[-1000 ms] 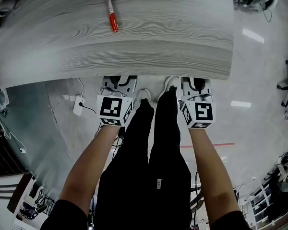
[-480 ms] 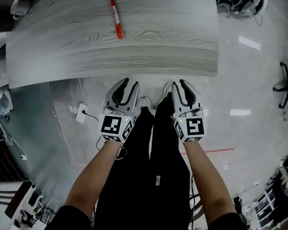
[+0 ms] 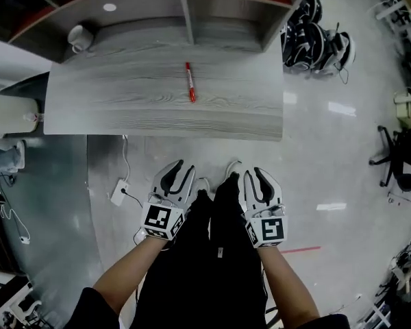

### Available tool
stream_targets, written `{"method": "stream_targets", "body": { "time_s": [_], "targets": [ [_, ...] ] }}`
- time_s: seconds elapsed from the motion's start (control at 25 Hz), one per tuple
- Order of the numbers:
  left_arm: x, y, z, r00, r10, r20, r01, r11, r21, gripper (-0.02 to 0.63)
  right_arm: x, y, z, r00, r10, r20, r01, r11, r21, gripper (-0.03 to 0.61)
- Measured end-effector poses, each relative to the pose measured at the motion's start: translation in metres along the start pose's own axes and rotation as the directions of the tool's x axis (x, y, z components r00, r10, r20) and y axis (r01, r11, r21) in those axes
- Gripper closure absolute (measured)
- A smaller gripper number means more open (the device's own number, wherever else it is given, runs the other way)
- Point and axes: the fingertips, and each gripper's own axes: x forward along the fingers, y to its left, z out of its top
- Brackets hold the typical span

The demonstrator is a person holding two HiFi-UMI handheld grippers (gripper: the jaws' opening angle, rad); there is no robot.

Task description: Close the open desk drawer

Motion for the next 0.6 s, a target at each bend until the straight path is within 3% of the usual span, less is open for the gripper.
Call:
{"method": "stream_targets", "body": {
  "time_s": [0.36,0.6],
  "targets": [
    [-0.058,-0.016,0.085,0.995,0.026,0.094,-0.020,0.997,-0.069,0.482,-0.049,0.042,0.084,0.995,-0.049,0.082,0.041,0.994,0.100,0.517],
    [-0.078,-0.047,0.132,0.983,-0.029,0.182,0.038,0.998,-0.048,0.491,-0.069,0.058,0.133,0.989,-0.022,0.143,0.013,0.998,0.065,0.517]
  ]
}}
